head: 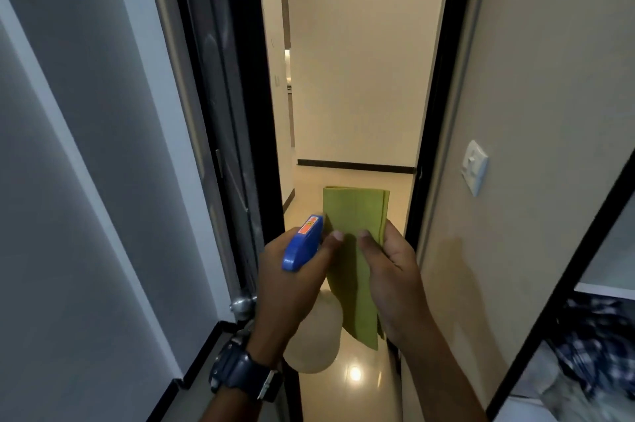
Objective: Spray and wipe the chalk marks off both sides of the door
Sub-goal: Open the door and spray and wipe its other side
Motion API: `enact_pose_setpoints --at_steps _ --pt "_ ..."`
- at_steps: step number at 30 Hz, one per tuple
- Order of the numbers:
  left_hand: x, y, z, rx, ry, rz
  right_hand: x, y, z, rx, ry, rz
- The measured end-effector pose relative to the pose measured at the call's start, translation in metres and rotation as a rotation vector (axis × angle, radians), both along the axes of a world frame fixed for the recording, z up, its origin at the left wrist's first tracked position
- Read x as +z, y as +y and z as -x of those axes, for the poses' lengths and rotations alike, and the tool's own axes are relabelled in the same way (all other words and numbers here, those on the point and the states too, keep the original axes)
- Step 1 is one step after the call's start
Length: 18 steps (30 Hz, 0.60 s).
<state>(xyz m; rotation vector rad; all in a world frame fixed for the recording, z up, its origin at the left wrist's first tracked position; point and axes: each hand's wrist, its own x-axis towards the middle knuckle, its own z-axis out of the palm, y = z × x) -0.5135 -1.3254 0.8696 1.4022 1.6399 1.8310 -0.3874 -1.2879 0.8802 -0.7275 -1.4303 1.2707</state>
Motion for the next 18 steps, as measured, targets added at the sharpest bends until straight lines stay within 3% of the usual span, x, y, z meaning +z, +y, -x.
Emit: enact_pose_setpoints --at_steps 4,8,10,14,18 --pt "0.019 -0.03 0.019 -0.052 -0.103 -0.025 0.012 -0.02 0.01 0.042 0.036 -0.037" --pt "0.023 -0.052 0.059 -0.033 -0.081 -0.063 0.01 -0.033 0.034 0.01 -0.076 -0.203" --pt "0.02 -0.062 0.083 -0.015 -0.072 -0.064 0.0 -0.038 0.05 -0.09 -0.254 -0.395" --pt "0.014 -0.072 0.138 -0.045 -0.063 -0.059 -0.02 -0.031 0.088 -0.568 -0.894 -0.975" --pt "0.018 -0.075 0.186 -0.125 -0.023 -0.102 0.005 -0.012 0.123 -0.847 -1.186 -1.16"
